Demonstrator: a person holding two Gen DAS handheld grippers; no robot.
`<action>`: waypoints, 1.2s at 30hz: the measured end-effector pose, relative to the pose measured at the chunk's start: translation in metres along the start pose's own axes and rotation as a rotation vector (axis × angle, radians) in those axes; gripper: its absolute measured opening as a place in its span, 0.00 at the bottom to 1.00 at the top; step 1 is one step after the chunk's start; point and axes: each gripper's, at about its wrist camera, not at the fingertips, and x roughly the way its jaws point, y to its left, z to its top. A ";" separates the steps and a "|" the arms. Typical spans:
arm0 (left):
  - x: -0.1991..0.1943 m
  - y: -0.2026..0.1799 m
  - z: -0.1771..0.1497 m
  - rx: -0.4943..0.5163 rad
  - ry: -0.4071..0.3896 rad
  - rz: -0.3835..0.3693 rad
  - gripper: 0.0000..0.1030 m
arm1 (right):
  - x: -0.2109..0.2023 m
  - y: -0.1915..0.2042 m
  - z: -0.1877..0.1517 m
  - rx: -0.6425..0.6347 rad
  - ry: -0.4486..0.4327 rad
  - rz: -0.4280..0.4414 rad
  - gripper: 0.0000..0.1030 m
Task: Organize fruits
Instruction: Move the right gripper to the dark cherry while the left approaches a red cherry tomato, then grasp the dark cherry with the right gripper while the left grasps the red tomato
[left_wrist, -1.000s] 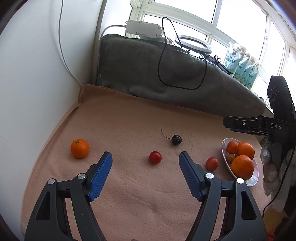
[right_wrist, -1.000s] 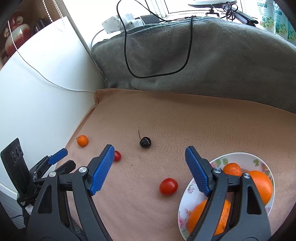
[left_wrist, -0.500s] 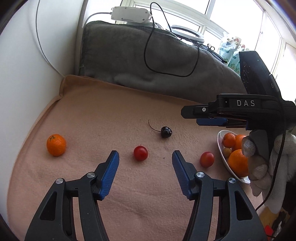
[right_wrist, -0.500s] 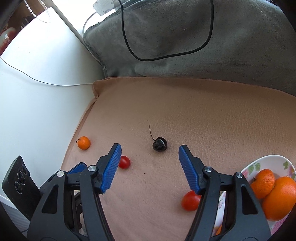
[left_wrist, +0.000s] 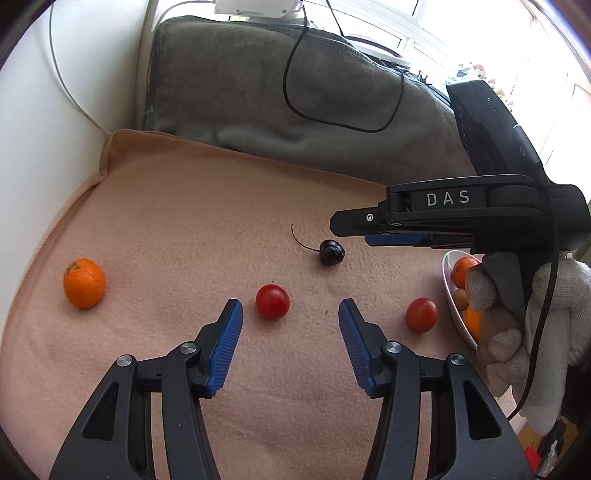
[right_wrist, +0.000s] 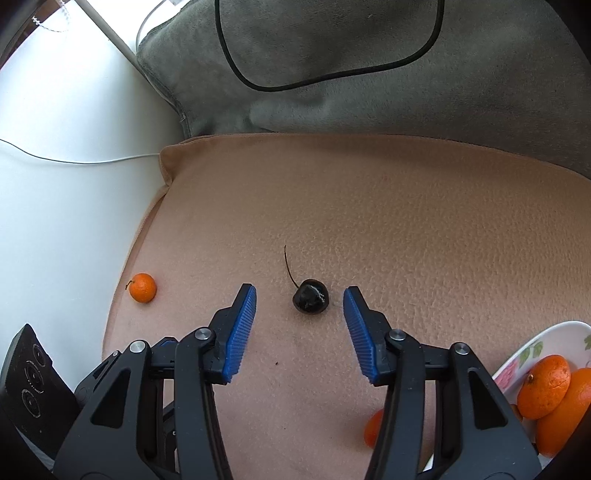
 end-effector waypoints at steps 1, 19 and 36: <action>0.003 0.001 0.000 -0.002 0.006 0.000 0.52 | 0.002 0.000 0.001 0.000 0.002 -0.003 0.50; 0.040 0.013 0.010 -0.051 0.094 -0.024 0.47 | 0.036 -0.003 0.008 -0.010 0.058 -0.037 0.39; 0.056 0.005 0.013 -0.001 0.100 0.021 0.23 | 0.039 0.005 0.005 -0.078 0.052 -0.091 0.26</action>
